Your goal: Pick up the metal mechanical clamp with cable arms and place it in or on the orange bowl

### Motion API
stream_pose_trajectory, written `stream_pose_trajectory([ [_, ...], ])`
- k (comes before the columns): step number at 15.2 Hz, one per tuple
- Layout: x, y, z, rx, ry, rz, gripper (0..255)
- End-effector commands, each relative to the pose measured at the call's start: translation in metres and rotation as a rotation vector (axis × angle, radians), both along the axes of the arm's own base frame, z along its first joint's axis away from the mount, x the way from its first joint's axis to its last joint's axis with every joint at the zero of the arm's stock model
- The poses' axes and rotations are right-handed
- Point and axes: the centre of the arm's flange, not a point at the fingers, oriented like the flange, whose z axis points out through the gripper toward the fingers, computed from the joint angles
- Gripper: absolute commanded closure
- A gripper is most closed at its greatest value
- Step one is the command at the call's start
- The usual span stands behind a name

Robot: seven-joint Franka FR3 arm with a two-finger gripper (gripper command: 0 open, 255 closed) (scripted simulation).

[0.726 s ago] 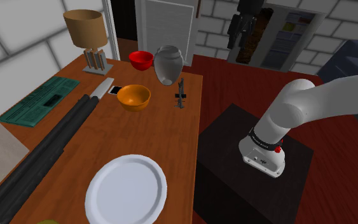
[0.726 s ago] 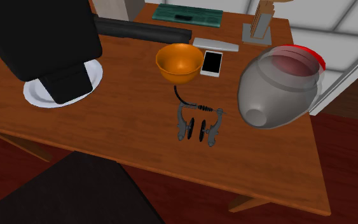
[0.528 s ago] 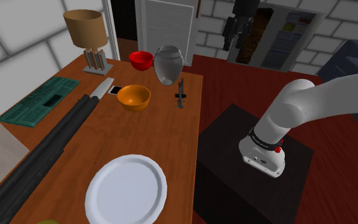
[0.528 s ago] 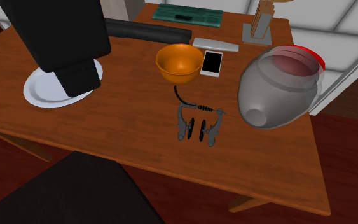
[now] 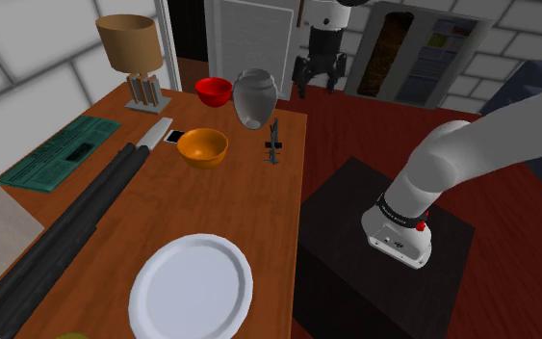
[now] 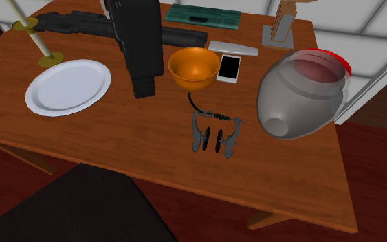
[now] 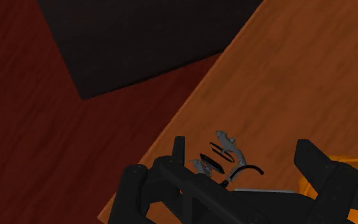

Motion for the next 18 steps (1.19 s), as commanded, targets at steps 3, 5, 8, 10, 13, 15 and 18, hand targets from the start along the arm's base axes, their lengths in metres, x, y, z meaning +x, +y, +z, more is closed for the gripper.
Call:
stream_pose_trajectory([
  [3, 0.040, 0.016, -0.040, -0.071, 0.025, -0.136, 0],
  [5, 0.060, 0.022, -0.061, -0.106, 0.039, -0.201, 0],
  [8, 0.089, 0.026, -0.092, -0.159, 0.059, -0.300, 0],
  [10, 0.108, 0.026, -0.114, -0.194, 0.072, -0.366, 0],
  [13, 0.136, 0.022, -0.146, -0.247, 0.092, -0.465, 0],
  [15, 0.154, 0.017, -0.168, -0.283, 0.105, -0.531, 0],
  [18, 0.175, 0.009, -0.195, -0.325, 0.121, -0.610, 0],
])
